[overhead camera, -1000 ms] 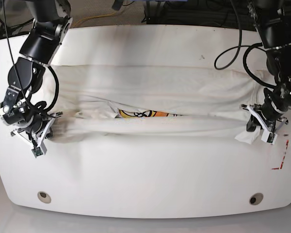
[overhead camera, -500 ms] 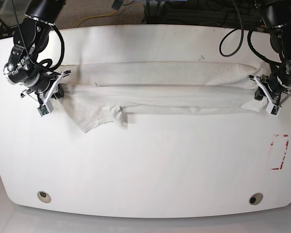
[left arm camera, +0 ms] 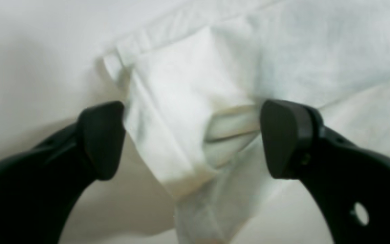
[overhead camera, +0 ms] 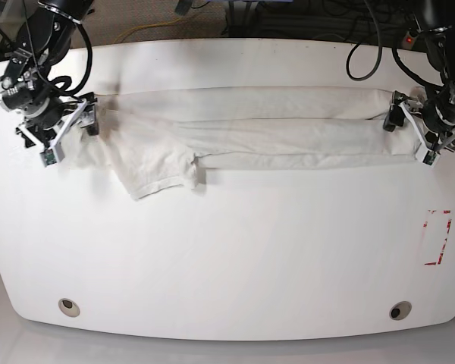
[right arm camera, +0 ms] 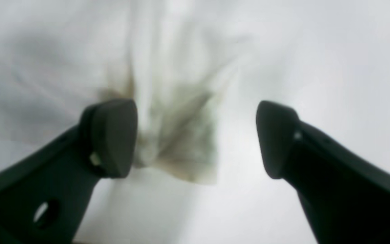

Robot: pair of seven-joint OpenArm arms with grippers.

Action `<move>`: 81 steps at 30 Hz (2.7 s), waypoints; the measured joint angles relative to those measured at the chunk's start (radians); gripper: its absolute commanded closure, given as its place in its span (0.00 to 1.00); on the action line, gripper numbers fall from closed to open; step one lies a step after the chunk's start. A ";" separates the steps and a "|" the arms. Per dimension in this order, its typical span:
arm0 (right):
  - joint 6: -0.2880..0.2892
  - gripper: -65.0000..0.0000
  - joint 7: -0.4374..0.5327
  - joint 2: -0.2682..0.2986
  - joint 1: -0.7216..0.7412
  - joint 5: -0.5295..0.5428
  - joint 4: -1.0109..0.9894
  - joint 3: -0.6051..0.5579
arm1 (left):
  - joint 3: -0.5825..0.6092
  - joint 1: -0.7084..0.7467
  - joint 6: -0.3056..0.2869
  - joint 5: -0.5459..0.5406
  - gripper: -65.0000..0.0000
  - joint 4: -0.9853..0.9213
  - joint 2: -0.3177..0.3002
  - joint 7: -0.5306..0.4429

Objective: Fold the T-shirt properly
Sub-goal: 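Lift the side edges and fold them over onto the folded hem, then lower the folded strip and adjust its ends with both grippers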

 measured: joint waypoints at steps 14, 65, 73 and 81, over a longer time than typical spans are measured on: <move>-0.003 0.19 -0.118 0.003 0.332 0.068 -0.311 -0.095 | -0.012 -0.032 0.000 -0.195 0.18 0.094 -0.006 0.109; -0.003 0.86 -0.122 -0.050 0.163 0.209 -0.264 -0.010 | 0.159 -0.024 -0.004 0.022 0.18 -0.135 0.002 -0.075; -0.002 0.28 0.028 -0.035 0.138 0.107 -0.361 0.064 | 0.159 -0.048 -0.004 0.022 0.18 -0.159 -0.003 -0.076; -0.009 0.27 -0.001 -0.017 0.056 0.256 -0.243 0.134 | 0.159 -0.051 -0.003 0.037 0.18 -0.132 0.008 -0.055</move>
